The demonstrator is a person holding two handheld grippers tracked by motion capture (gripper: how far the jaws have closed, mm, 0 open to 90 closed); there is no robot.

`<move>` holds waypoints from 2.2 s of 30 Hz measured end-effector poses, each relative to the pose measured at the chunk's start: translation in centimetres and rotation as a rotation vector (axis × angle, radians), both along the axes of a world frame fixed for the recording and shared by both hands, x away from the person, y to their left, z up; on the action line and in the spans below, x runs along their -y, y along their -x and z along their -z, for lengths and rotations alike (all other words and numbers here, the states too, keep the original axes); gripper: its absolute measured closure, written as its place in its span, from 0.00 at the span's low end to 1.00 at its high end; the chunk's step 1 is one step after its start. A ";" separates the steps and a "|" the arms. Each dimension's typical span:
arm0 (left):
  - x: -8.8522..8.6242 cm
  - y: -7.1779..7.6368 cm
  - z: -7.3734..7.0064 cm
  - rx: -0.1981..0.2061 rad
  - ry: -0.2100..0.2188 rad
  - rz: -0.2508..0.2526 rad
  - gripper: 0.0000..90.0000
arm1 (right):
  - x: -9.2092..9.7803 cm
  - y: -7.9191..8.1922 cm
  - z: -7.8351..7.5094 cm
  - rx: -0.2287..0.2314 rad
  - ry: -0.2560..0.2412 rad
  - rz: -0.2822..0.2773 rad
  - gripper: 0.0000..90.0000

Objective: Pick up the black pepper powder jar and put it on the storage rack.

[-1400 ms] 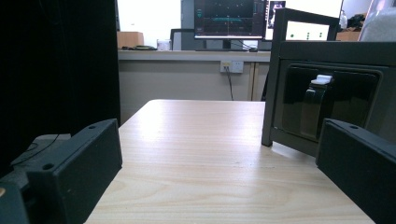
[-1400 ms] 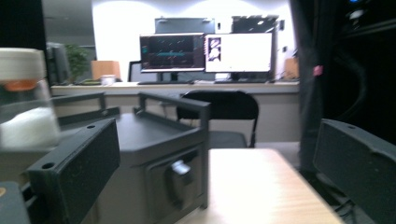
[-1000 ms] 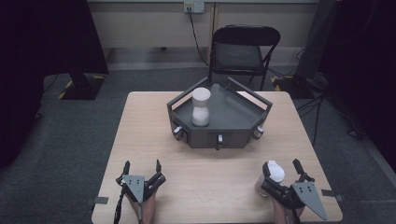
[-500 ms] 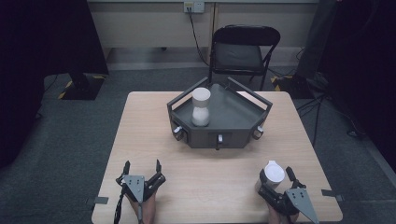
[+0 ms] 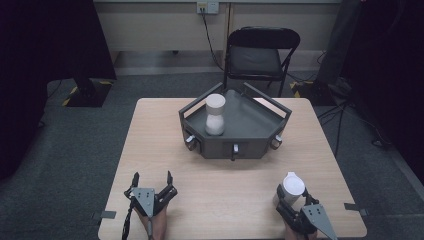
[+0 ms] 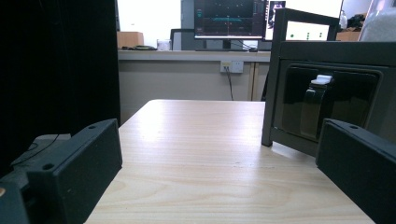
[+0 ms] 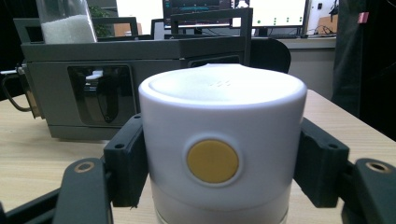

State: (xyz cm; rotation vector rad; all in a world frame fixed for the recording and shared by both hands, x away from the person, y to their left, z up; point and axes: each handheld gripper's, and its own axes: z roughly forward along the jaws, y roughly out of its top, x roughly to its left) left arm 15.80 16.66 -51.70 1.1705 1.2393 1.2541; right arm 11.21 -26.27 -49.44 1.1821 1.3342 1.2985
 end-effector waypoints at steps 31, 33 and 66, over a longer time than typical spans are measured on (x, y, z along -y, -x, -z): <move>0.0 0.0 0.0 0.000 0.000 0.000 0.00 | 0.4 -0.1 -0.9 -0.024 0.019 -0.015 0.33; 0.0 0.0 0.0 0.000 0.000 0.000 0.00 | 0.5 -0.1 -1.0 -0.023 0.016 -0.020 0.34; -0.1 0.0 0.0 0.000 0.001 0.007 0.00 | 2.2 -1.7 -4.3 -0.031 0.009 -0.137 0.34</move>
